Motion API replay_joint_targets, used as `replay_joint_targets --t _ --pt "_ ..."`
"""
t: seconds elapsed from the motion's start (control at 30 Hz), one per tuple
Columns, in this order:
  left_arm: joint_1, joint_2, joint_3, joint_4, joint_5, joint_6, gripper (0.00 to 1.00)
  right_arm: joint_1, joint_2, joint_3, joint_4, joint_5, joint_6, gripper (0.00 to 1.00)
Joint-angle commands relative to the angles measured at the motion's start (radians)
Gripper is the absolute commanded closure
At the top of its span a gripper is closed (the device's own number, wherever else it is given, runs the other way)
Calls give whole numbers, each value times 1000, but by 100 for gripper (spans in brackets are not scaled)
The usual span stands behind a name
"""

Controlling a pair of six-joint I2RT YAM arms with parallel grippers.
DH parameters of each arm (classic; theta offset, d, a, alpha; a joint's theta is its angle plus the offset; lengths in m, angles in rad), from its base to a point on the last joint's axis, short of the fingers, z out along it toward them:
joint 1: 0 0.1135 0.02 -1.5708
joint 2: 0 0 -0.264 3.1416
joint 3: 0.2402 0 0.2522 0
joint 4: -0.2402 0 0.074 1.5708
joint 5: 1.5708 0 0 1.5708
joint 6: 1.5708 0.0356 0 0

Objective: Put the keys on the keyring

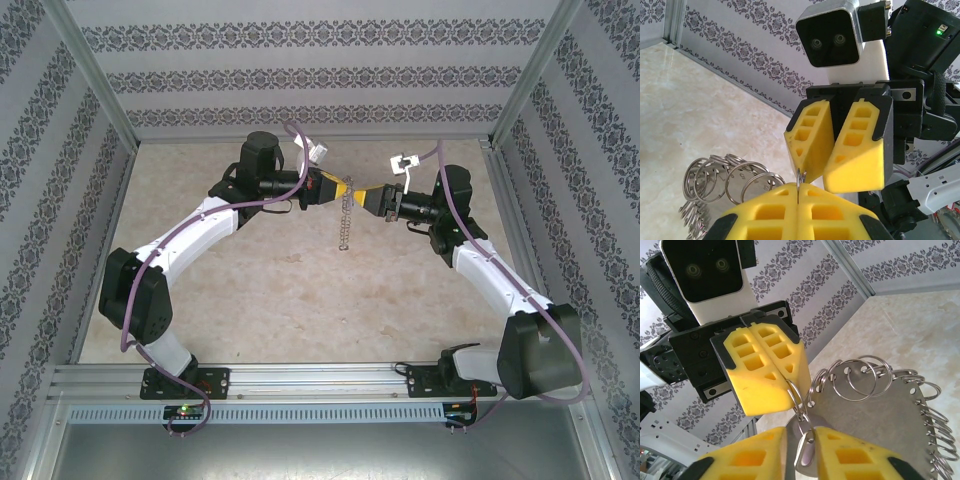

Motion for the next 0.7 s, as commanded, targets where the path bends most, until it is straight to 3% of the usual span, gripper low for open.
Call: replay_joint_targets --t 0.0,0.2,0.67 --pt "-1 -38 4 66 19 -9 100 15 10 -1 36 -26 4 83" --pt "-1 -38 1 68 15 -9 100 15 2 -7 36 -30 6 100" --pt "-2 -42 -3 77 10 -10 100 37 18 -19 12 -50 -12 100"
